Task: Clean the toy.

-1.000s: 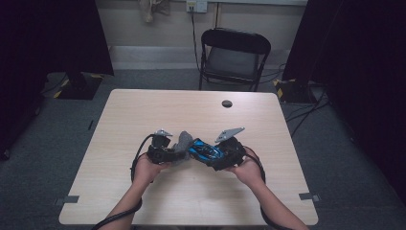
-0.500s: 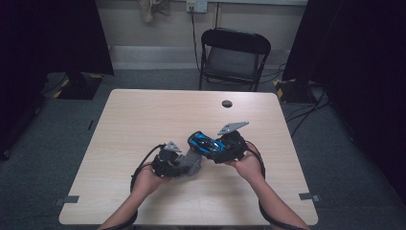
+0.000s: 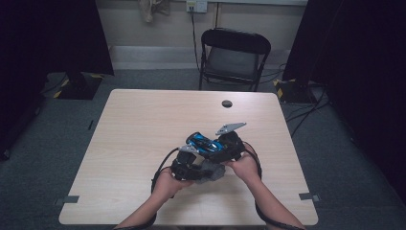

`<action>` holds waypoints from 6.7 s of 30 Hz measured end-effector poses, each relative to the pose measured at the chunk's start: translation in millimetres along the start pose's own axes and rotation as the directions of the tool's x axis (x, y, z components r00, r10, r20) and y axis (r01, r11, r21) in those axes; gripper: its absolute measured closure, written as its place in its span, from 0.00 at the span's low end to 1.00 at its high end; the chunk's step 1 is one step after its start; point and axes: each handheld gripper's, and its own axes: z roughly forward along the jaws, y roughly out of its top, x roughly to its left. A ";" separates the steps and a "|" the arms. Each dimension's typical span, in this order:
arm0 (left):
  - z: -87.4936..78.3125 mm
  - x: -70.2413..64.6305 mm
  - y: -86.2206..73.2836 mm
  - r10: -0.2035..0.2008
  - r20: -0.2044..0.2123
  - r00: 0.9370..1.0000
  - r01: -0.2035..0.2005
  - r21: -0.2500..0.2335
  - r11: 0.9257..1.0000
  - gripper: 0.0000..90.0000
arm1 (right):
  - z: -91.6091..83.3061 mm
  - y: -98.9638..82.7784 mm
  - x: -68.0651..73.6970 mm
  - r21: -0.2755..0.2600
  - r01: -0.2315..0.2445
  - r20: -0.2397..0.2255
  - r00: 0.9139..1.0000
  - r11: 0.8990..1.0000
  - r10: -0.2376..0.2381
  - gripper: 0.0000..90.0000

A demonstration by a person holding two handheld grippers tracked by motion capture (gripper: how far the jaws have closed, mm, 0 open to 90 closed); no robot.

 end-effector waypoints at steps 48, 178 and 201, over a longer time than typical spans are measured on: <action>-3.7 12.3 0.9 -0.040 -0.108 0.993 0.044 0.027 0.999 0.76 | -13.2 6.5 -6.2 -0.029 -0.011 0.006 1.000 1.000 0.011 0.28; -112.6 114.1 -26.9 -0.238 -0.496 0.835 0.229 -0.080 0.970 0.77 | -49.3 -63.8 -76.4 -0.041 -0.138 0.196 0.970 0.990 0.144 0.28; -108.8 121.9 -32.0 -0.236 -0.504 0.831 0.236 -0.066 0.970 0.75 | -47.0 -101.4 -100.3 -0.015 -0.190 0.275 0.943 0.982 0.186 0.28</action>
